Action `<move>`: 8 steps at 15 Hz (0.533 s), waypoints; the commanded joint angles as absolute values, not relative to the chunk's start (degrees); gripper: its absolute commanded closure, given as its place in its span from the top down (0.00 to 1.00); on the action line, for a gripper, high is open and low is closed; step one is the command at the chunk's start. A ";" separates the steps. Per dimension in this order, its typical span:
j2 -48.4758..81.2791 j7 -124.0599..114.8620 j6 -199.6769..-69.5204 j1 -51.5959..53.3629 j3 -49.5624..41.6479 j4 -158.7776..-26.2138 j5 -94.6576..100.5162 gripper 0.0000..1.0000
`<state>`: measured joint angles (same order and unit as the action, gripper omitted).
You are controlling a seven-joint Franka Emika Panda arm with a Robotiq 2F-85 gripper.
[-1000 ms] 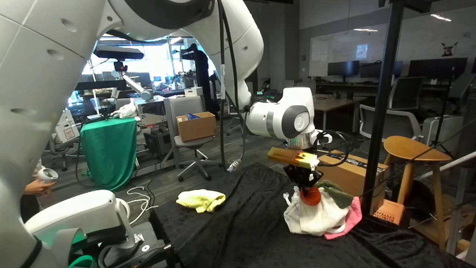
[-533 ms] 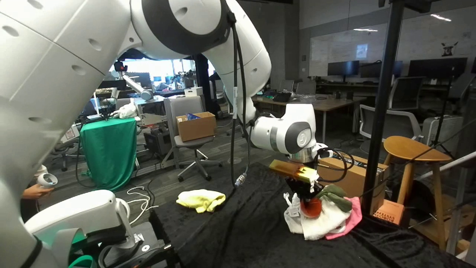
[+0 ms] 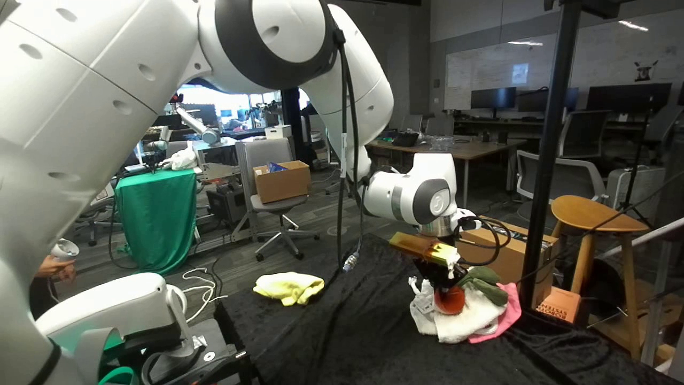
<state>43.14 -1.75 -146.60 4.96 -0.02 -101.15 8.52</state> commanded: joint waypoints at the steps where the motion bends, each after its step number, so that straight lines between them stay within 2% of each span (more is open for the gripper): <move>1: 42.26 -2.19 -147.12 5.87 -0.81 -101.17 8.61 0.21; 2: 41.84 -1.87 -147.10 5.79 -0.70 -101.55 8.66 0.34; 8: 39.79 -1.67 -147.46 5.72 -0.66 -103.09 8.73 0.79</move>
<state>42.21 -1.73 -146.60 5.13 -0.02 -101.18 8.52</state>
